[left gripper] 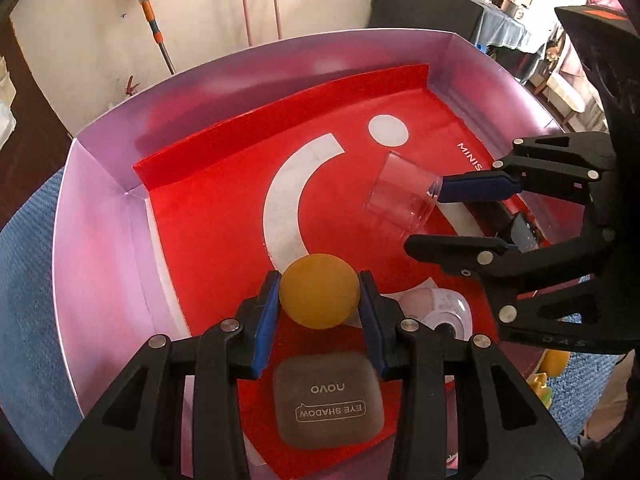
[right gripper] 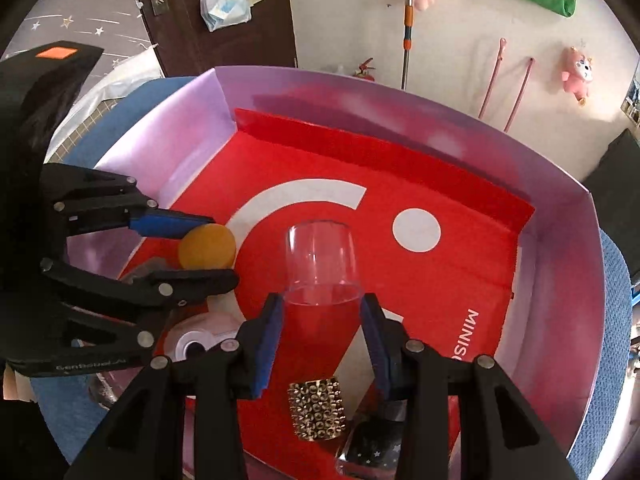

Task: Organize rigid objects
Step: 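Open the left tool to drop the puff while the right tool sets the cup down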

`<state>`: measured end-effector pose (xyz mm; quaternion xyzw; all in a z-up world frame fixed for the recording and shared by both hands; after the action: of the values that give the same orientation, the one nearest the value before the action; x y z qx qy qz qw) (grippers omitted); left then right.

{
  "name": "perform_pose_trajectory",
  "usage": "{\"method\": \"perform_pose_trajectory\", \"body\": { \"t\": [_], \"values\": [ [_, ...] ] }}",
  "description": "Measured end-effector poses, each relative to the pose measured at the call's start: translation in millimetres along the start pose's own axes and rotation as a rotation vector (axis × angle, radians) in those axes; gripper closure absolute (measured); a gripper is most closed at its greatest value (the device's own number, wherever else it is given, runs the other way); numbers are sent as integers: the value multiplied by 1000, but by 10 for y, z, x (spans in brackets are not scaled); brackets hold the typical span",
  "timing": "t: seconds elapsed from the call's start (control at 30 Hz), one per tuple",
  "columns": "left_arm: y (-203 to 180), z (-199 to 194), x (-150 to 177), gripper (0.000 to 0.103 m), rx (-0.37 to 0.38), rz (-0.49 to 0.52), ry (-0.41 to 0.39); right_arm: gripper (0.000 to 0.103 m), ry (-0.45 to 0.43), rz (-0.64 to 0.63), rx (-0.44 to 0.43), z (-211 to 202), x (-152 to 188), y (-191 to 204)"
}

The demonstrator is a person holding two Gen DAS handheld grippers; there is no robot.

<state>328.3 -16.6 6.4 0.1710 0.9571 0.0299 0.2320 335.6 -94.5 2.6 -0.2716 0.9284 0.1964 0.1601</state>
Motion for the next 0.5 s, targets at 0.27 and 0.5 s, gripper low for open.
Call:
{"method": "perform_pose_trajectory", "body": {
  "t": [0.27,0.5],
  "values": [
    [-13,12,-4,67,4,-1,5,60,9,-3,4,15,25,3],
    [-12,38,-11,67,3,5,1,60,17,4,3,39,24,-5]
  ]
}}
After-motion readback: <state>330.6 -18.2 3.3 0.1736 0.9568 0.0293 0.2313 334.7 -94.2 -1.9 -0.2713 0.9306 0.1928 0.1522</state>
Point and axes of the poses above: each gripper's, at about its wrist camera, not at the fingertips, and z roughly the way its jaws point, y to its left, x to its underside, the point moved 5 cm from there along z, roughly the way its jaws point, and after that the axes turned 12 degrees about -x, right-handed, at the moved point
